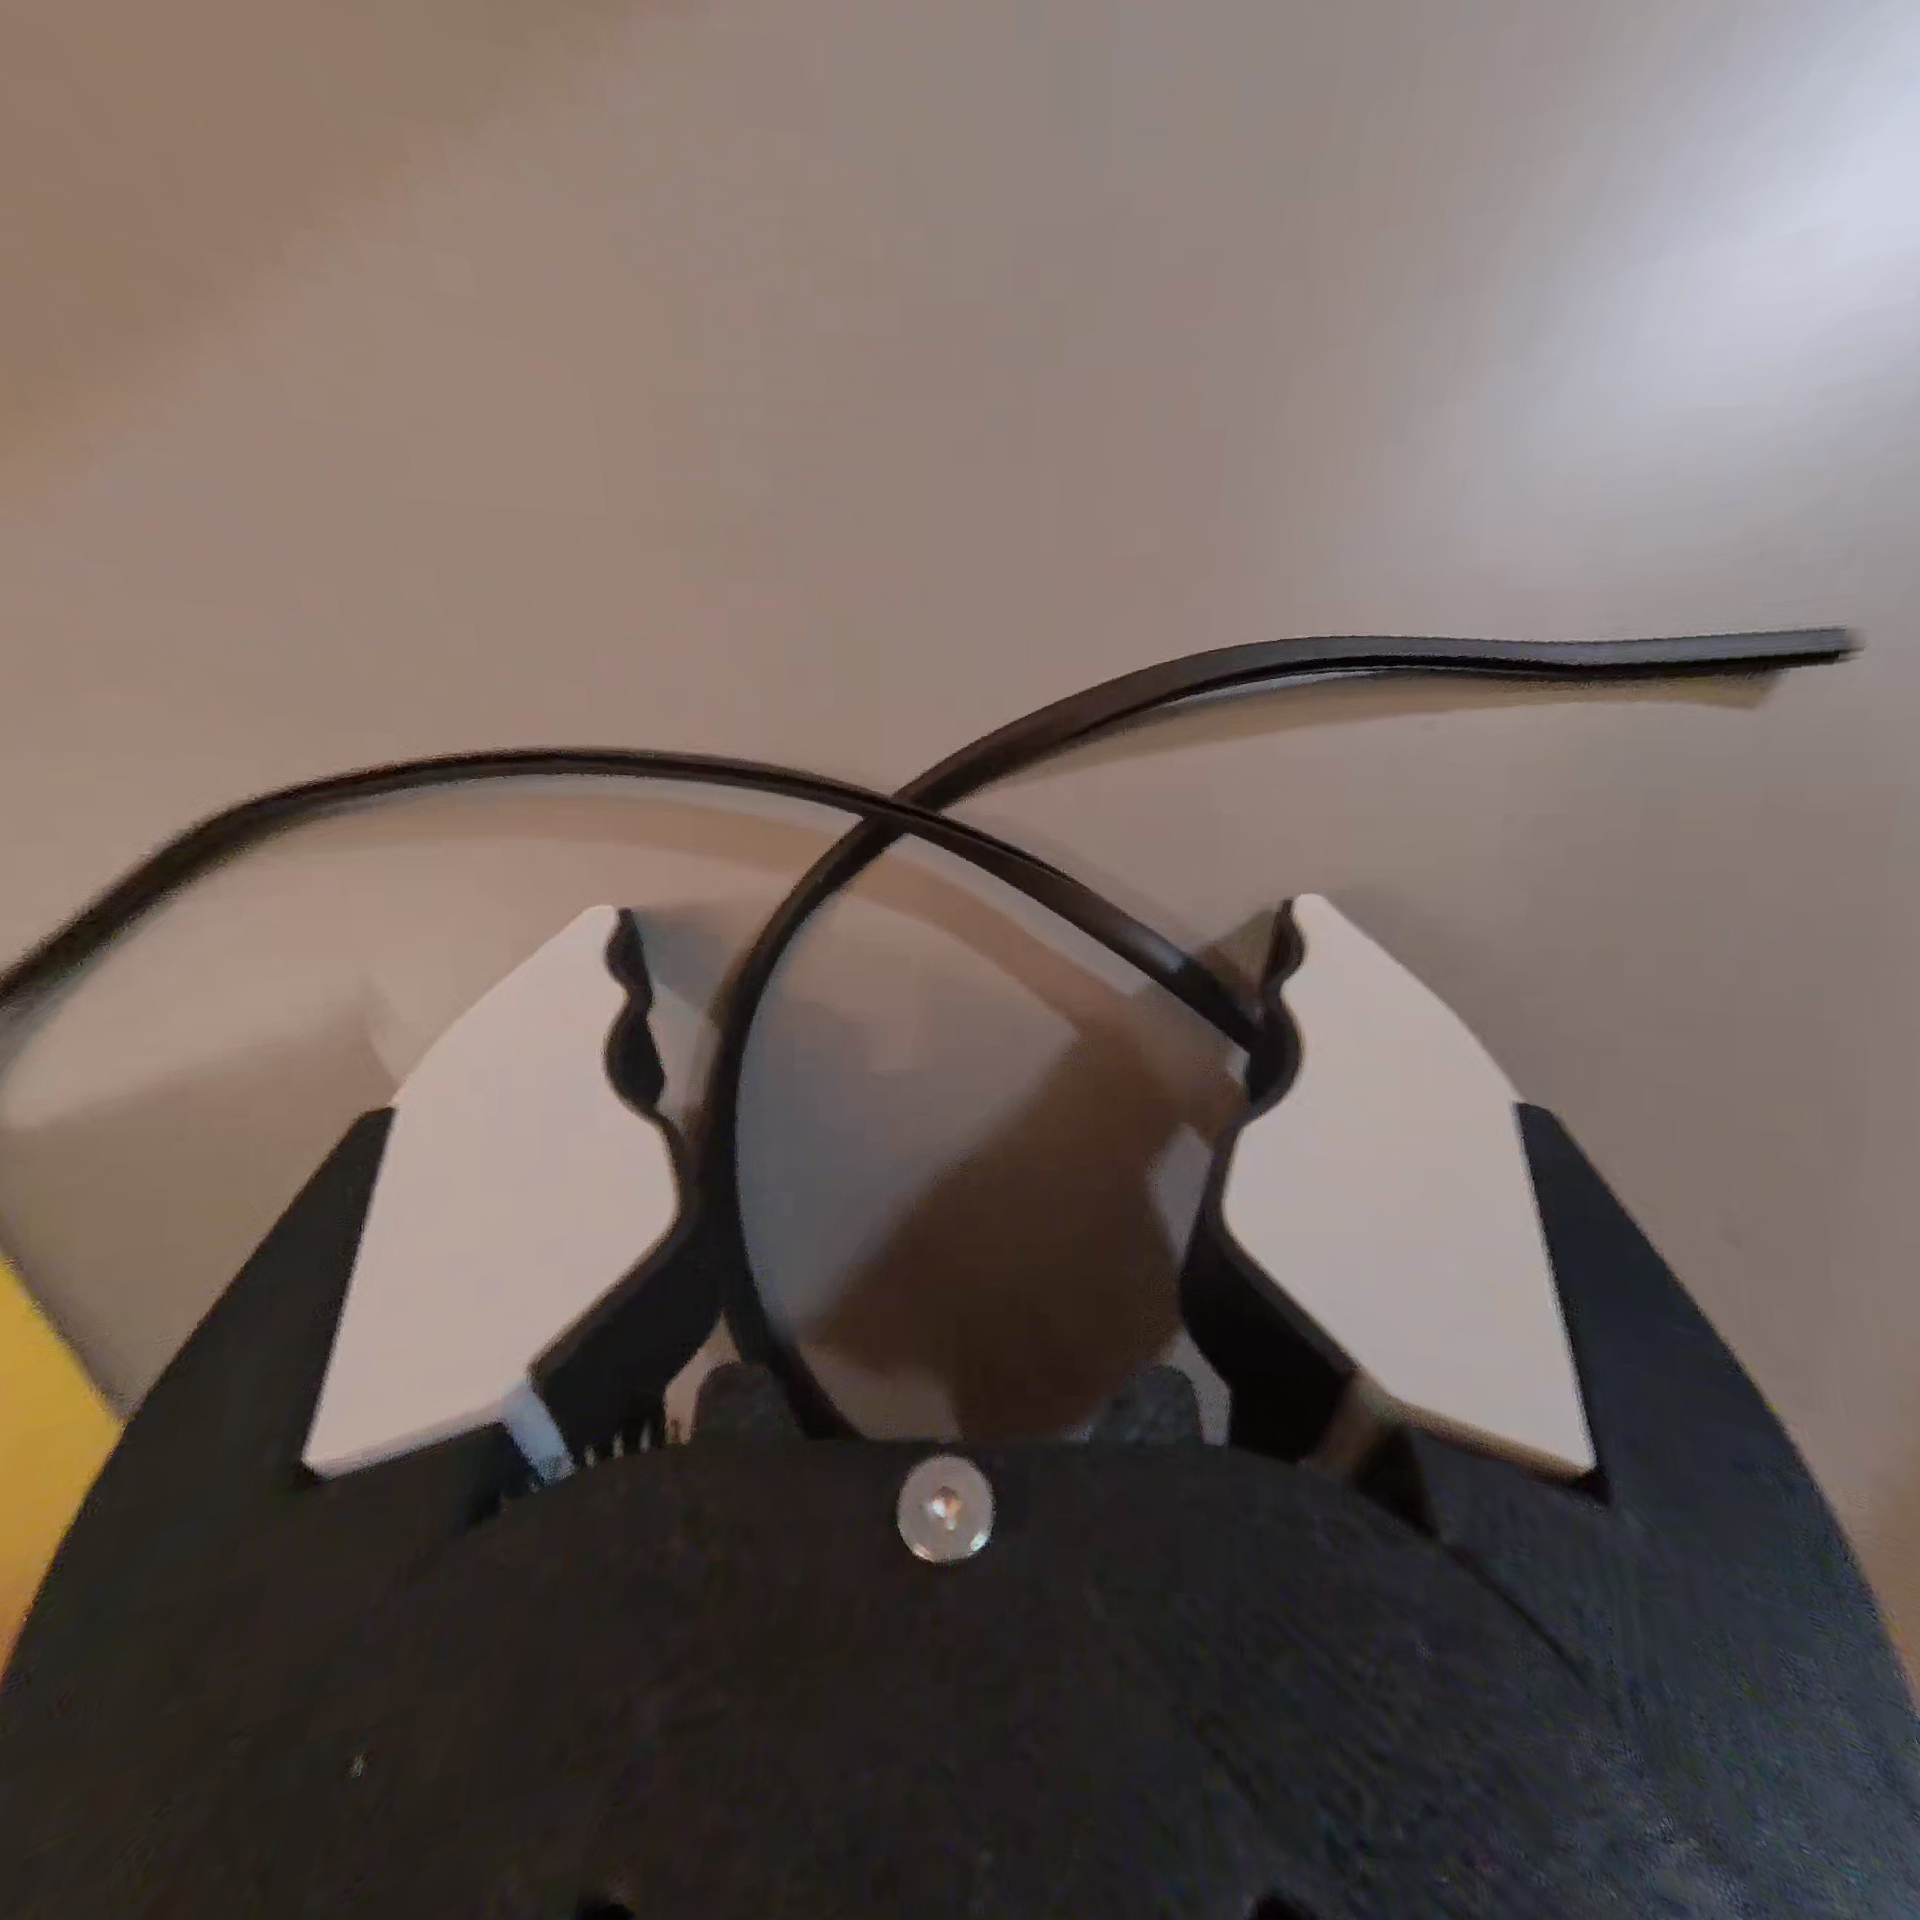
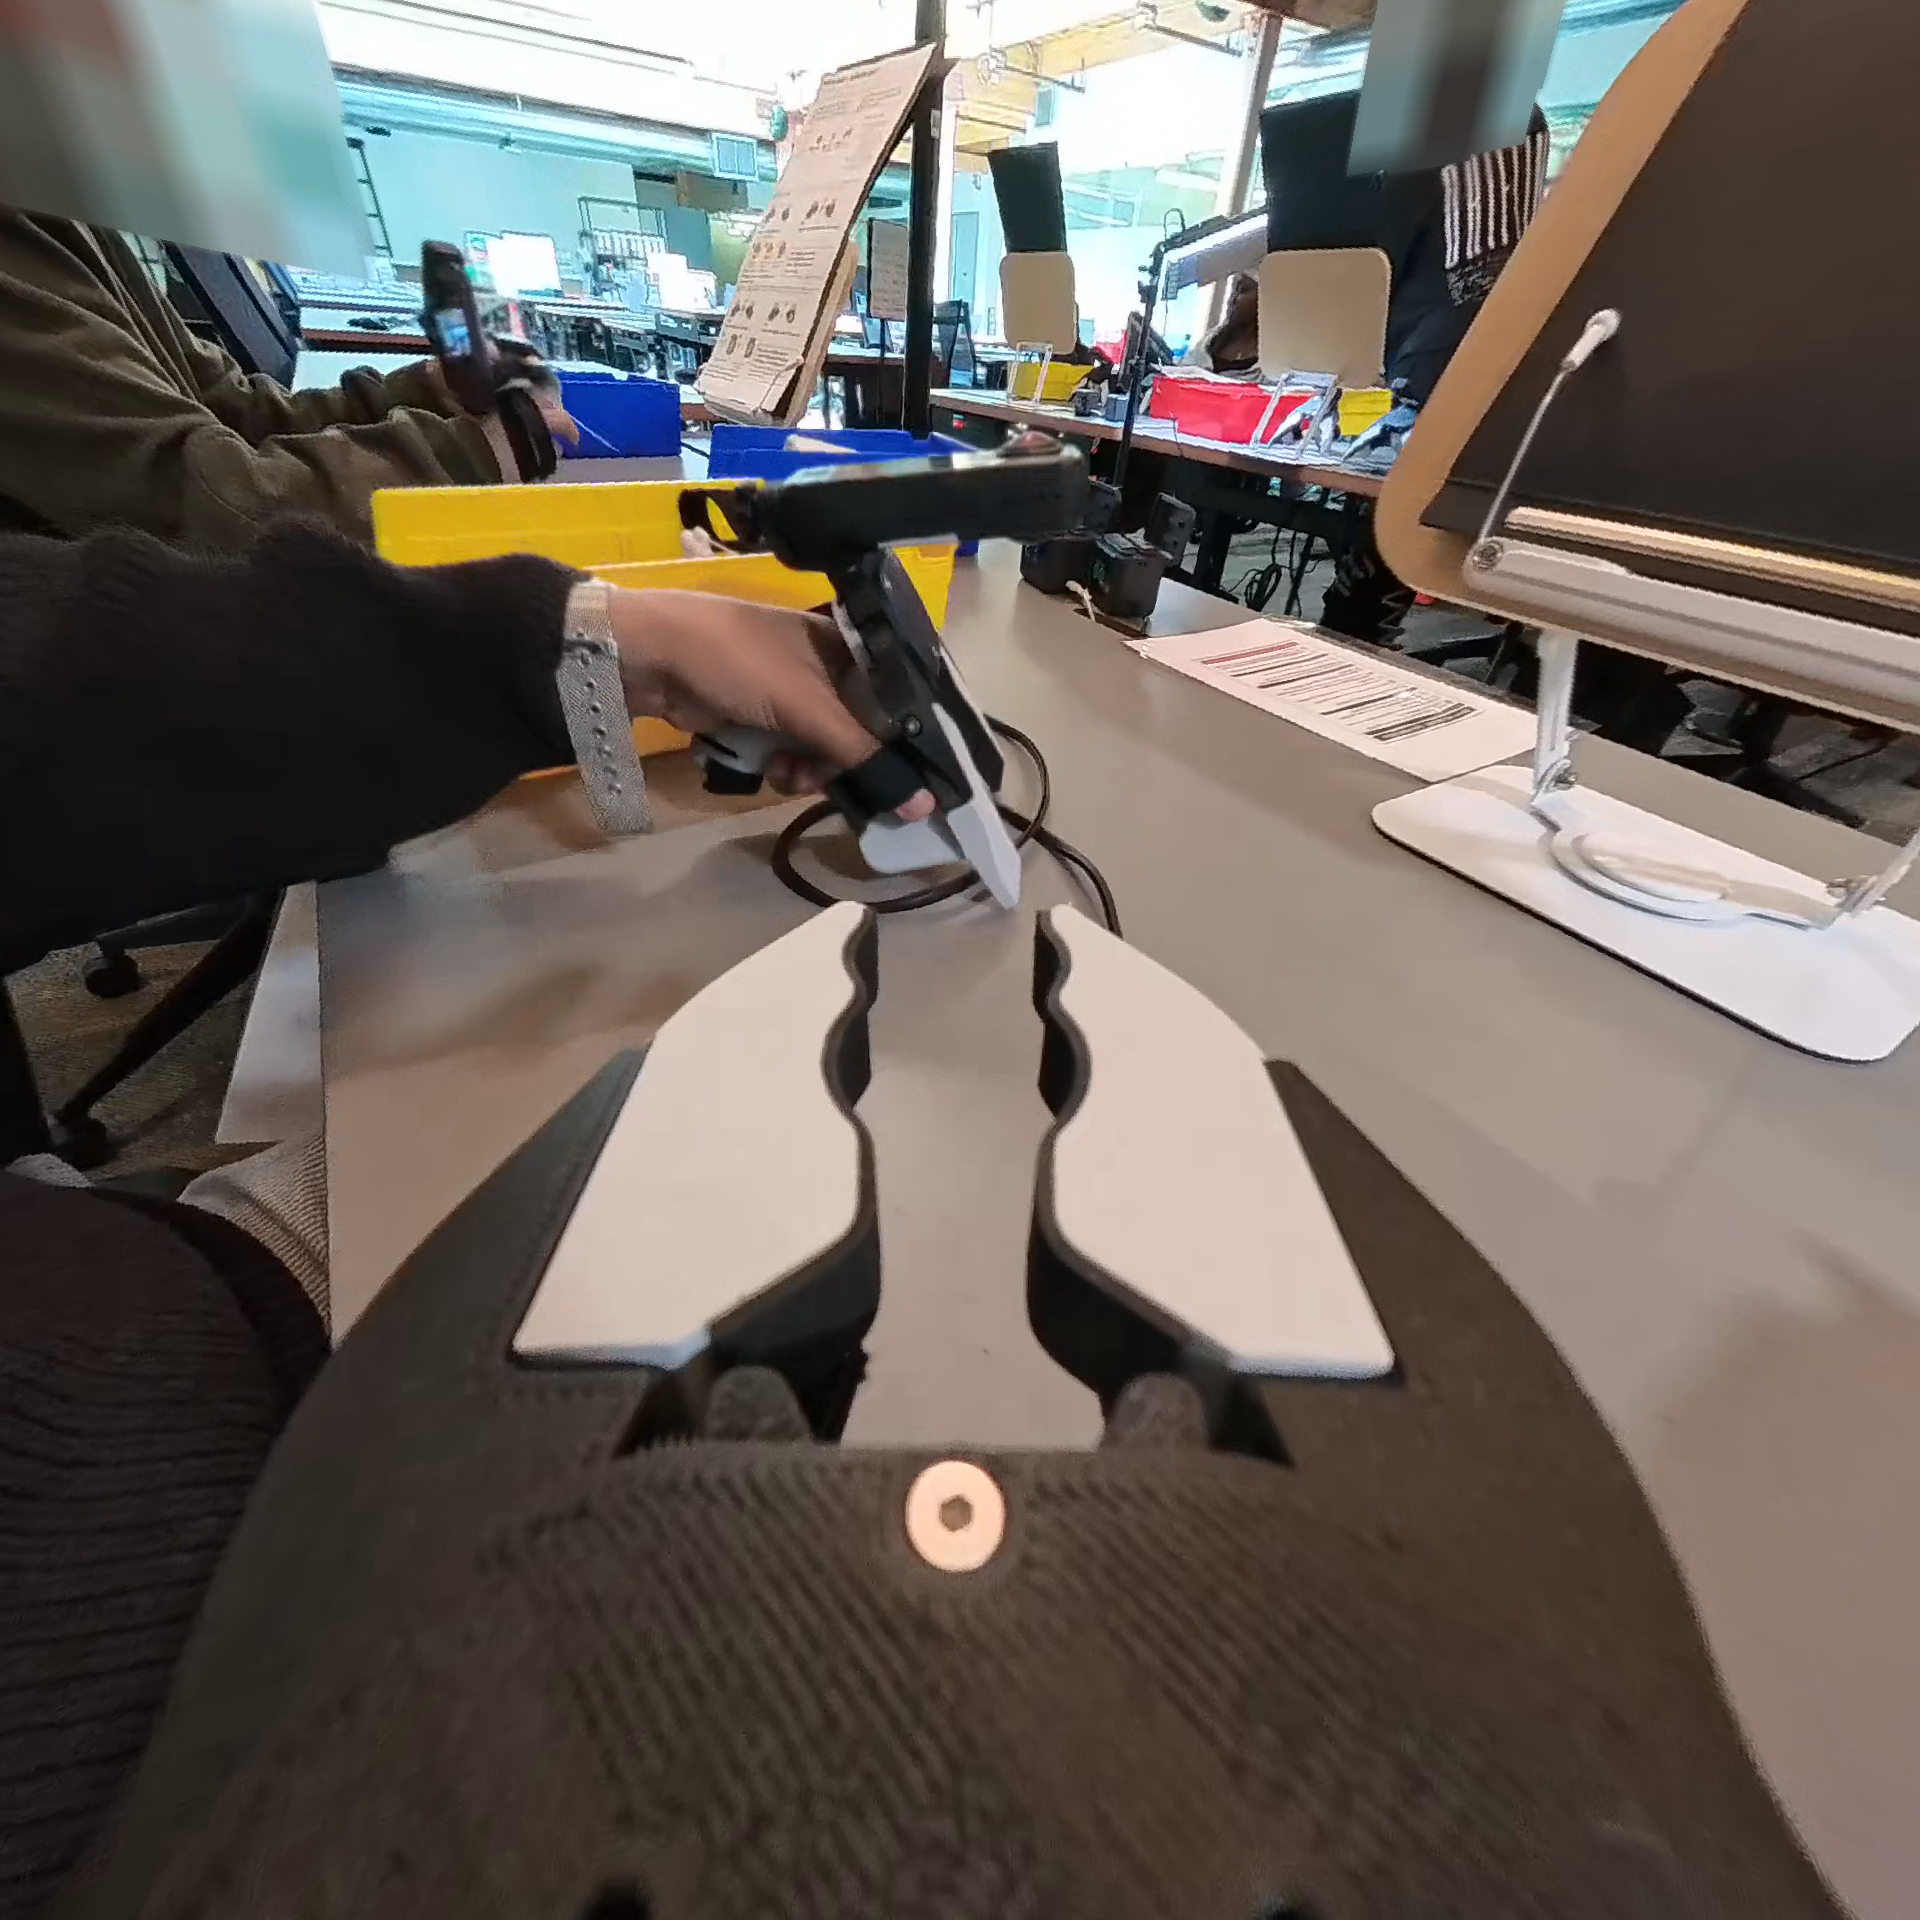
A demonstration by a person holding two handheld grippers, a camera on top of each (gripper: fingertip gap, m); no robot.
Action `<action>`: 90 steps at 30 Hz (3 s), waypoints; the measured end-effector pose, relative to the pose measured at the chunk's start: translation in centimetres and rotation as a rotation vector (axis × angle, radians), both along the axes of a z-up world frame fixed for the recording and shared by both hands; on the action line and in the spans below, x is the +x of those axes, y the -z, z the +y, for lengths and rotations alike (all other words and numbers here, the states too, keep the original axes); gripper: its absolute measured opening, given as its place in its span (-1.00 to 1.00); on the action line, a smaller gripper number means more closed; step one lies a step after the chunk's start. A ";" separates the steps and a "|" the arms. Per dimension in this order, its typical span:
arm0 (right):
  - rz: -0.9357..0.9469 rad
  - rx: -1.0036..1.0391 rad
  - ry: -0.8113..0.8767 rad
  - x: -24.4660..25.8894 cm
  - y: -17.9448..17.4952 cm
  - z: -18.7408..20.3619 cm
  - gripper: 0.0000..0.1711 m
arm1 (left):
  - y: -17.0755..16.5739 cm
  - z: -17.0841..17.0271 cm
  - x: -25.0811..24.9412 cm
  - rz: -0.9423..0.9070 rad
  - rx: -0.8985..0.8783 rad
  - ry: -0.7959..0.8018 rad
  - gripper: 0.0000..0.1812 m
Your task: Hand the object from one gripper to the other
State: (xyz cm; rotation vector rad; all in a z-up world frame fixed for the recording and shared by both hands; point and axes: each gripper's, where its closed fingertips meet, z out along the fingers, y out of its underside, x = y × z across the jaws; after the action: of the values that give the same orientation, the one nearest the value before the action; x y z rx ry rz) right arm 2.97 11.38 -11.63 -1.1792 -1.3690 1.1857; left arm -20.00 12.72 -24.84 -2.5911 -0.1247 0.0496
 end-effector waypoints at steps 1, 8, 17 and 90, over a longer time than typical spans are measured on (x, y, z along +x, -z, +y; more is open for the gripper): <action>0.001 -0.011 0.000 0.0 0.0 0.2 -0.66 | -0.2 0.2 0.2 0.012 0.015 0.028 0.17; -0.009 -0.104 0.007 0.1 0.4 1.7 -0.67 | -0.8 0.0 1.6 0.159 0.010 0.173 -0.88; -0.028 -0.018 0.055 -0.3 1.1 2.5 -0.69 | -6.6 1.1 3.3 0.352 0.208 0.230 -0.93; 0.059 -0.247 -0.367 -5.5 0.0 0.0 -0.19 | -17.4 -2.5 18.0 -0.747 1.056 0.642 -0.94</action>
State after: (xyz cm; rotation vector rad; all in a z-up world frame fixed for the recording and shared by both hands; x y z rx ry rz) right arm -2.55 11.37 -11.64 -1.0763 -1.4641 1.6762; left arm -2.00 10.21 -7.48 -1.3839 0.3319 -0.9439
